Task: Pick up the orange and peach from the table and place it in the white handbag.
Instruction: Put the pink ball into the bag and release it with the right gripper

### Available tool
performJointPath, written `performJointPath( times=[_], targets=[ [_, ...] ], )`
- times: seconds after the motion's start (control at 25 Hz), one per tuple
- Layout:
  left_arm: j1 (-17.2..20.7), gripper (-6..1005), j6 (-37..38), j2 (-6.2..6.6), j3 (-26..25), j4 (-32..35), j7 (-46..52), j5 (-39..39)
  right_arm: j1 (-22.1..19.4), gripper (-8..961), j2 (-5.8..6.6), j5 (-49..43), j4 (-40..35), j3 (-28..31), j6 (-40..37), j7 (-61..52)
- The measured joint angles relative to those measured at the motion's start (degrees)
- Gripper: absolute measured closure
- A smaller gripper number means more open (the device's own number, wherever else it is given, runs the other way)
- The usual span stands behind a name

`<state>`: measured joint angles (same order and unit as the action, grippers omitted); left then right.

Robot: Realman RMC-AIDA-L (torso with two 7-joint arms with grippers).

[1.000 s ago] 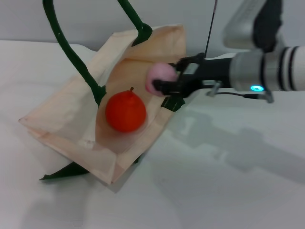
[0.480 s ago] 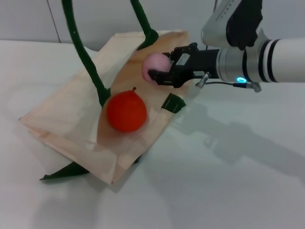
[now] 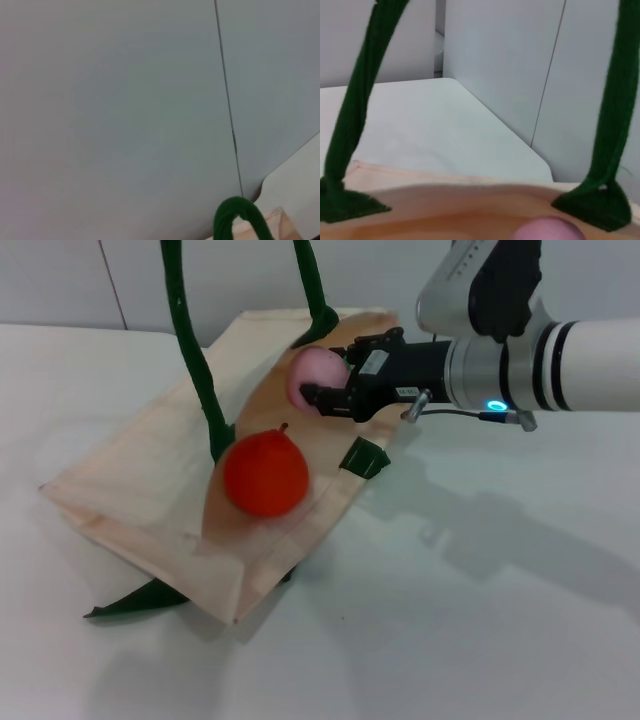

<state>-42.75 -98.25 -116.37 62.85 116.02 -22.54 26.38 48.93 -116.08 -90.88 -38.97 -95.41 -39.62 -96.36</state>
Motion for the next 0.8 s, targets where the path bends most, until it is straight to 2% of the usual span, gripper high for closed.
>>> performJointPath(
  times=[0.56,0.8],
  targets=[
    [-1.79,890,0.15,0.00,0.73,0.09,0.67,0.13,1.12,390,-0.39,0.40,-0.36,-4.52,0.40,0.91],
    [-2.46,890,0.25,0.00,1.35,0.09,0.85,1.52,1.23,390,-0.38,4.50,0.09,-5.00,1.01,3.73]
  ],
)
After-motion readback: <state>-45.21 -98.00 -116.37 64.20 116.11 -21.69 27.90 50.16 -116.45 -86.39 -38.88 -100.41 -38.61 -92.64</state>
